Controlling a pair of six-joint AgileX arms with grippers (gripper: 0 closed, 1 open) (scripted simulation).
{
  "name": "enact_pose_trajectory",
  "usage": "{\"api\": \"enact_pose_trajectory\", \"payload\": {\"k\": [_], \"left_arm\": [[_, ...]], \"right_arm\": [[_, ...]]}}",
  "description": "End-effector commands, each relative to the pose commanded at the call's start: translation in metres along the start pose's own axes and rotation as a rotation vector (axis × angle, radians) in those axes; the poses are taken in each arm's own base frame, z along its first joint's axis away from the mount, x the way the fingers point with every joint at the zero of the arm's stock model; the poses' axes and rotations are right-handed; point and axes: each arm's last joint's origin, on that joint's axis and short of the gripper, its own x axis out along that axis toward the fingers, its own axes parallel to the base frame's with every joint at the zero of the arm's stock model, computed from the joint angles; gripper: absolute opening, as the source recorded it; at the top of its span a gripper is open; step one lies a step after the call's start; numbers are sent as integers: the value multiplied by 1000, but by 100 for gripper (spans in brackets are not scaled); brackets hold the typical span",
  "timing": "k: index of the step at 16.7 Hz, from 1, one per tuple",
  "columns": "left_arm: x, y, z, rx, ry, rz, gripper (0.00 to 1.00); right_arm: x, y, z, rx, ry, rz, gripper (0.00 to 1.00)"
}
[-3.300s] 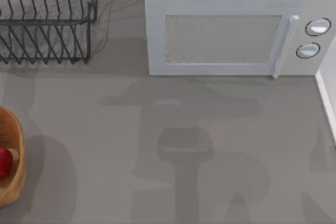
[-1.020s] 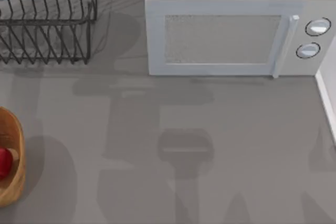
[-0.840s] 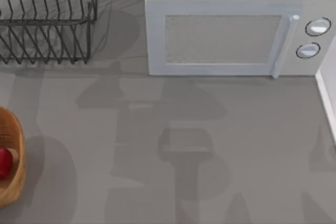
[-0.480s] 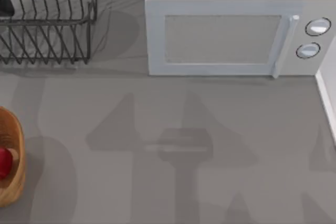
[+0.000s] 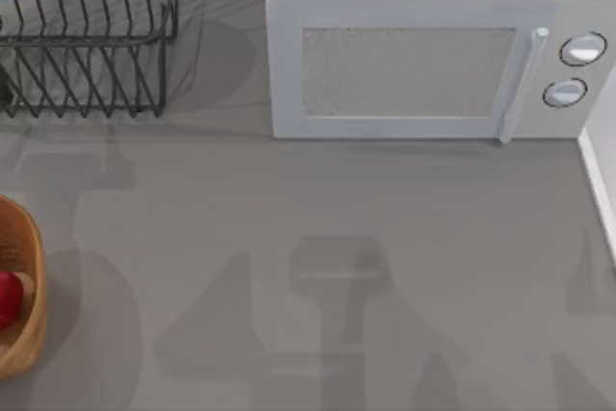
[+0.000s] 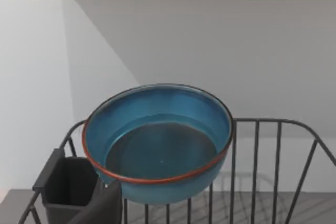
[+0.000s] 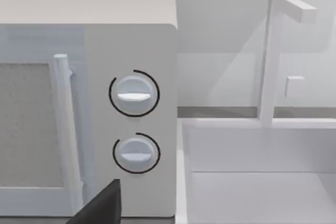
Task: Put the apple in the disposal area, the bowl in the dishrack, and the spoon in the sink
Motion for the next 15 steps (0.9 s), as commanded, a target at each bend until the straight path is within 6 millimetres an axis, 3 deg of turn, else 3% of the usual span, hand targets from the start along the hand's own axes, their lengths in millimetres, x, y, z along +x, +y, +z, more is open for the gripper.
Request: {"api": "enact_pose_trajectory", "payload": {"k": [9, 15], "left_arm": [[-66, -5, -37, 0, -5, 3, 100], [-95, -7, -86, 1, -3, 8, 100]], "right_arm": [[0, 0, 0, 0, 0, 0, 100], [0, 0, 0, 0, 0, 0, 100]]}}
